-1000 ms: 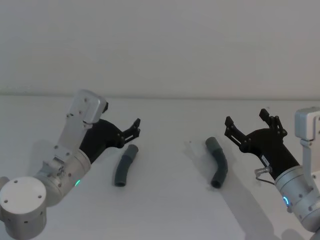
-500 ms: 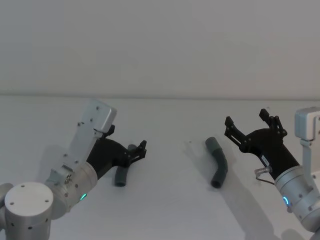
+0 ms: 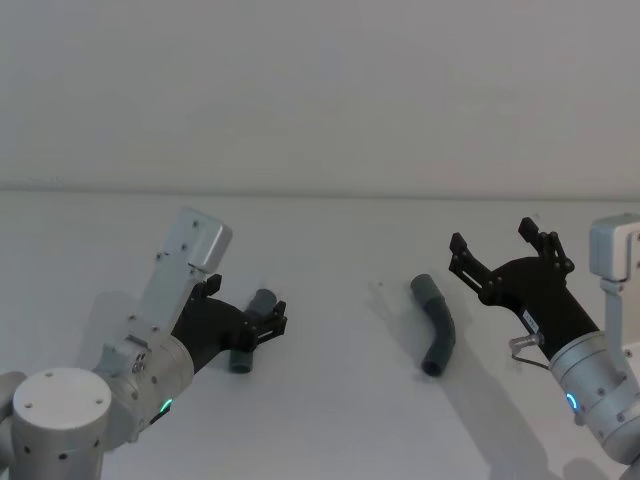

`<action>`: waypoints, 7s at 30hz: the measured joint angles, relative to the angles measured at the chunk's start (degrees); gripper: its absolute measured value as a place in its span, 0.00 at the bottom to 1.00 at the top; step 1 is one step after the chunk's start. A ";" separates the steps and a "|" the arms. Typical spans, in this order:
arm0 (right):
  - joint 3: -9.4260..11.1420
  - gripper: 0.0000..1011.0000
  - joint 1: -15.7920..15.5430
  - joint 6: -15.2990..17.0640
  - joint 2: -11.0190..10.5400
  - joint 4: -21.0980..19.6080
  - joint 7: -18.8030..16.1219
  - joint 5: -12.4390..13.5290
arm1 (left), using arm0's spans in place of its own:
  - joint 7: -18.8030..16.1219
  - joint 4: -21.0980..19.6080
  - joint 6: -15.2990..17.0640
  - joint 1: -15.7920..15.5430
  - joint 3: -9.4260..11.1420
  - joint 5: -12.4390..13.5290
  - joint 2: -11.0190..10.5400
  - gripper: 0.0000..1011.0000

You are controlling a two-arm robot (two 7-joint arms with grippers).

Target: Use both hands to pick up one end of the pipe from the table, align the ends, and insert them.

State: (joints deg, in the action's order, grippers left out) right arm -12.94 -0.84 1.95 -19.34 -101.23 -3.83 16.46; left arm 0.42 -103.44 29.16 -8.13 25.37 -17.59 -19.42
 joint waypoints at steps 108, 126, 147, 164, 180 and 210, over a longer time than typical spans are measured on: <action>0.00 0.99 0.00 0.00 0.00 0.00 0.00 0.00 | 1.43 8.52 6.64 -4.04 -2.36 -0.51 7.30 0.34; 0.00 0.99 0.00 0.07 0.00 -0.01 -0.01 -0.06 | 1.44 8.51 6.63 -4.03 -2.36 -0.51 7.30 0.34; -2.14 0.99 -0.76 13.58 -0.76 -5.16 3.46 -5.09 | 1.44 8.51 6.63 -4.03 -2.37 -0.51 7.30 0.34; -3.24 0.99 -2.20 23.08 2.27 -7.35 6.53 -6.26 | 1.44 8.51 6.63 -4.03 -2.37 -0.51 7.30 0.34; -4.24 0.99 -0.68 26.44 3.55 -5.02 4.96 -6.34 | 1.44 8.51 6.63 -4.03 -2.37 -0.52 7.30 0.34; -2.70 0.99 4.20 29.04 6.96 2.72 4.02 -6.20 | 1.44 8.51 6.63 -4.03 -2.37 -0.51 7.30 0.34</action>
State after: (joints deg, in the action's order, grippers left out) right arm -15.64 3.36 31.00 -12.38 -98.51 0.19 10.26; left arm 1.86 -94.93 35.78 -12.16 23.00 -18.11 -12.13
